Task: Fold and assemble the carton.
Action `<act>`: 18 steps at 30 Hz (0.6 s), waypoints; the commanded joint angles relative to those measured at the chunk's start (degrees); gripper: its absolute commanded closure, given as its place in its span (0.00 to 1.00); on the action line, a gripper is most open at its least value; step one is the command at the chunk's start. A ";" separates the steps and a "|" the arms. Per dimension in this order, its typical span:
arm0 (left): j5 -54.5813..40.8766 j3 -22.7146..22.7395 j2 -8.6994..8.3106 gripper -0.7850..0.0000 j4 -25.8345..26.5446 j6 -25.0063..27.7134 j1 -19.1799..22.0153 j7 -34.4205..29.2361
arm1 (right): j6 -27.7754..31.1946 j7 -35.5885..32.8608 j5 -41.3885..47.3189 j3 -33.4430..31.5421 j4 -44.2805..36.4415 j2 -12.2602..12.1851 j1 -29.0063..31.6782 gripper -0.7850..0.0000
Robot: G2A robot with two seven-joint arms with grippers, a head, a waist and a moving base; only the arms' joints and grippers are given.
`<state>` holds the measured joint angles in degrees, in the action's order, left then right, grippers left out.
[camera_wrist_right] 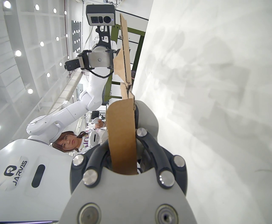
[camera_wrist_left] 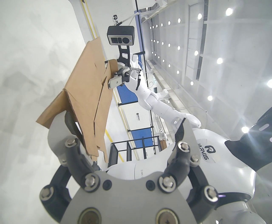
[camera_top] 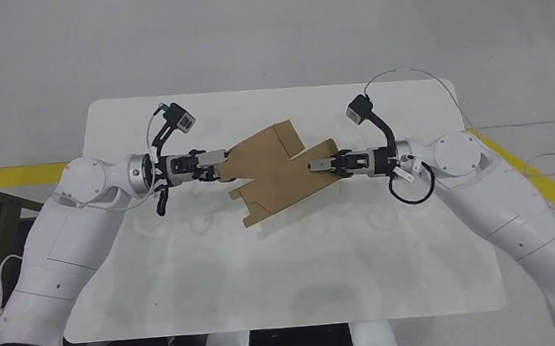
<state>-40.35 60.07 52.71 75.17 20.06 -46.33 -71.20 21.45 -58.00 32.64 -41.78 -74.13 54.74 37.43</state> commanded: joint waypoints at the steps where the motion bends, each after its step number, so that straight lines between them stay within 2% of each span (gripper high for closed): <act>1: 0.05 -0.02 0.13 0.26 -0.22 0.06 0.10 -0.08 | -0.14 -0.07 -0.28 -0.42 -0.21 0.04 0.18 1.00; 3: 0.09 -0.04 0.27 0.38 -0.52 0.02 0.14 -0.12 | -0.15 -0.11 -0.54 -0.89 -0.44 0.10 0.43 1.00; 6: 0.08 -0.16 0.50 0.47 -1.09 -0.11 0.21 -0.25 | -0.10 -0.24 -0.97 -1.51 -0.73 0.22 0.80 1.00; 10: 0.78 -0.35 0.78 0.41 -1.75 -0.06 0.38 -0.47 | -0.24 -0.38 -1.58 -2.28 -1.17 0.37 1.21 1.00; 18: 3.94 -0.54 1.12 0.39 -2.31 -0.56 0.68 0.04 | -0.92 -0.63 -3.05 -3.81 -1.90 0.59 1.95 1.00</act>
<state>-36.81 59.54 53.80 72.87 19.58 -45.67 -71.26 20.64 -58.63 29.73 -45.47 -75.99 55.30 39.32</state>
